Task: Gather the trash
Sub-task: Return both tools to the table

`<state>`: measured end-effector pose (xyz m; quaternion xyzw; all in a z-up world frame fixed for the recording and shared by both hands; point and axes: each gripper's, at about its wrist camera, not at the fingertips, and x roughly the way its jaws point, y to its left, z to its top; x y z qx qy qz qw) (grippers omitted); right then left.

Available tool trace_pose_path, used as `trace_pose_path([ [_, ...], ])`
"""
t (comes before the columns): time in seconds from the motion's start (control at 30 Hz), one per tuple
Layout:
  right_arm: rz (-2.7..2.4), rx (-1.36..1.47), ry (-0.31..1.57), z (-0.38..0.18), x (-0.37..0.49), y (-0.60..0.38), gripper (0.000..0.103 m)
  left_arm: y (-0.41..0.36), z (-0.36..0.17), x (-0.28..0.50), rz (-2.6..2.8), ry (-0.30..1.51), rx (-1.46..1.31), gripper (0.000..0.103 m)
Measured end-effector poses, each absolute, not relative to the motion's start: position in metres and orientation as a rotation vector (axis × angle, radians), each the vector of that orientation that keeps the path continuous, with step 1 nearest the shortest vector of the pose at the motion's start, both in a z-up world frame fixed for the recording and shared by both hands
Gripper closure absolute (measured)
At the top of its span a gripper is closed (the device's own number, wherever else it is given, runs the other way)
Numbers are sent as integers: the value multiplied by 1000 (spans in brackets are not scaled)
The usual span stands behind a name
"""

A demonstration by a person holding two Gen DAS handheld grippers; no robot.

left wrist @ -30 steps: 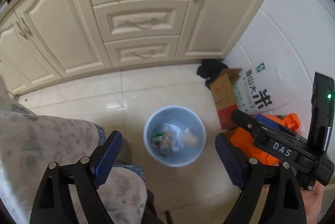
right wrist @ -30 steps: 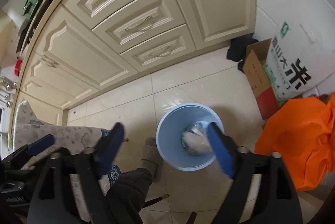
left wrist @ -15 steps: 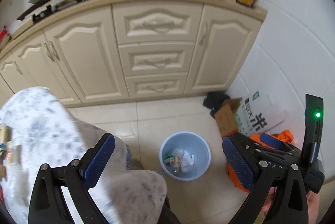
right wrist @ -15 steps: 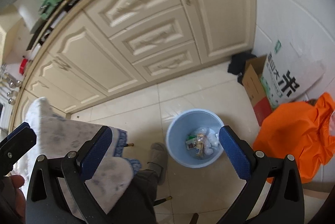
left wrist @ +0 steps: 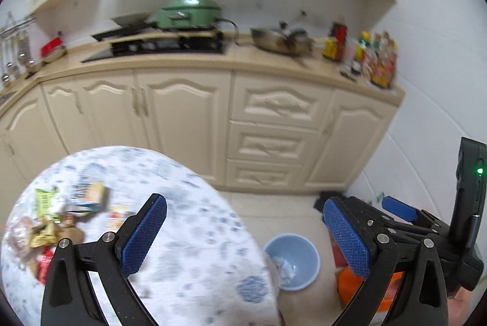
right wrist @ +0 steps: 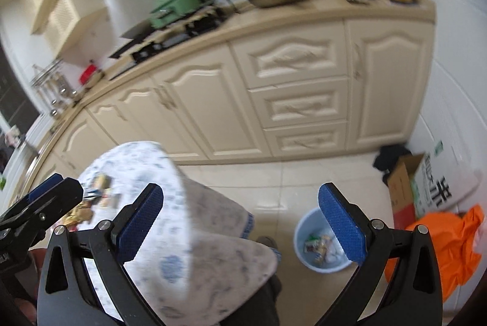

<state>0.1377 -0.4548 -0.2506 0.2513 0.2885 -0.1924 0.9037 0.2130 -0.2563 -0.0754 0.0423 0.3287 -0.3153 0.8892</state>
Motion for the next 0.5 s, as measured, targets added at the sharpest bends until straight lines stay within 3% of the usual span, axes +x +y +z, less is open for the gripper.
trace_pose_path([
  [0.5, -188, 263, 509, -176, 189, -316, 0, -108, -38, 137, -404, 528, -42, 1],
])
